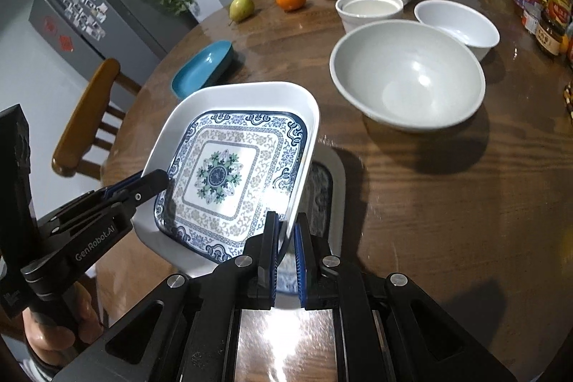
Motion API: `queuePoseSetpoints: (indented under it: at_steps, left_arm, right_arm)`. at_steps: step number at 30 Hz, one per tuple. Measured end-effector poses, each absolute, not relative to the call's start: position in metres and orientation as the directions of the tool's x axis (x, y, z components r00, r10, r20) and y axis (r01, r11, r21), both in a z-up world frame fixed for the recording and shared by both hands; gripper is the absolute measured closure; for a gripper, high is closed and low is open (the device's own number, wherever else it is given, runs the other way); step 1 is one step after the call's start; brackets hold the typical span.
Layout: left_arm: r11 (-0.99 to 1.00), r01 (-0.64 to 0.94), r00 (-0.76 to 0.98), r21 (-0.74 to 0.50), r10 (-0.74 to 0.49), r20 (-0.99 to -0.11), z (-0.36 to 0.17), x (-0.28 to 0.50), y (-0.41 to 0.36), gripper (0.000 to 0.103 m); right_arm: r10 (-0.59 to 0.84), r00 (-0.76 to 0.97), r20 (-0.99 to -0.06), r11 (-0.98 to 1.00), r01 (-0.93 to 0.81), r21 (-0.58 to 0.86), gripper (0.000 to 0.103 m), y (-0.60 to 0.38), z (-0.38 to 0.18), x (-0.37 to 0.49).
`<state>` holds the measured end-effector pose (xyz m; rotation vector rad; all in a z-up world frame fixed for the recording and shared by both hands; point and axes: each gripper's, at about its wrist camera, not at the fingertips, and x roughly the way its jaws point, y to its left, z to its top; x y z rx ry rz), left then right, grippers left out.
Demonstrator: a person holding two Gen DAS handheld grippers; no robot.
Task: Organize plates and bowls
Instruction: 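Set the plate onto the larger plate and open the right gripper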
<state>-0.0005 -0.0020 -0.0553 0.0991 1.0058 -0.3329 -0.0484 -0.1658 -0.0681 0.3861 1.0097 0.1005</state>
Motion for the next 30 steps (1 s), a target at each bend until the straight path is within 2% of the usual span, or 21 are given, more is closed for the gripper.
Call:
queuePoseSetpoints:
  at_steps: [12,30]
  left_arm:
    - [0.951,0.304,0.456,-0.055,-0.196,-0.868,-0.076,-0.014,-0.006,0.089]
    - [0.949,0.311,0.423,-0.061,-0.195,-0.885,-0.088,-0.014,-0.010,0.089]
  right_arm:
    - [0.273,0.470,-0.839,0.932,0.087,0.352,0.093,-0.166,-0.096,-0.058]
    - [0.185,0.469,-0.863,0.968,0.065,0.243,0.093,-0.158,-0.099,-0.051]
